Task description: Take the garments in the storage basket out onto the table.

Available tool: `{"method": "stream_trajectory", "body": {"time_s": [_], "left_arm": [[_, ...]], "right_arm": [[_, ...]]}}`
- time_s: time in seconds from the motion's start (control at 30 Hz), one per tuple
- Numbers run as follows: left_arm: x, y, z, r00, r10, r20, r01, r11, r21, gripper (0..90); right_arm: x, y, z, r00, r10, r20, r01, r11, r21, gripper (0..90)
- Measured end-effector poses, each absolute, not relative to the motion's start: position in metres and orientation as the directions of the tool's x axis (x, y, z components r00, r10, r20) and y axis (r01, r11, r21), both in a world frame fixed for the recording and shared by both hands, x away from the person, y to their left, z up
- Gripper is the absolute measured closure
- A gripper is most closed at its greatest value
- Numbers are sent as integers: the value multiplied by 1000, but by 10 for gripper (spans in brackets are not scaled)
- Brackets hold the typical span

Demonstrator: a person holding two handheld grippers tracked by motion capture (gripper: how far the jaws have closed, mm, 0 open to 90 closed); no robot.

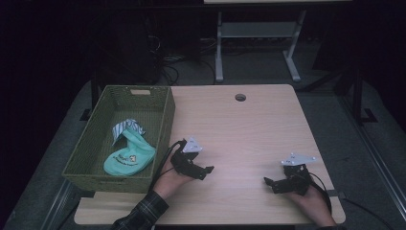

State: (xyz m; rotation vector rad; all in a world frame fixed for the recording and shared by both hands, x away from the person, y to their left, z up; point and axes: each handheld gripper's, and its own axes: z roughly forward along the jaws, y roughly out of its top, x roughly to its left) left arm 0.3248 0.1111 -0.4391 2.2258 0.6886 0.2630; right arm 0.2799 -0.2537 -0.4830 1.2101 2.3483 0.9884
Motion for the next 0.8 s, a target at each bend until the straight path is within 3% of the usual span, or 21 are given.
{"method": "stream_trajectory", "body": {"time_s": [0.8], "left_arm": [[323,113,-418,832,554,-37,391,-536,748,137]], "right_arm": [[280,-254,-483,-590,807,31,586,401,704,21]]}}
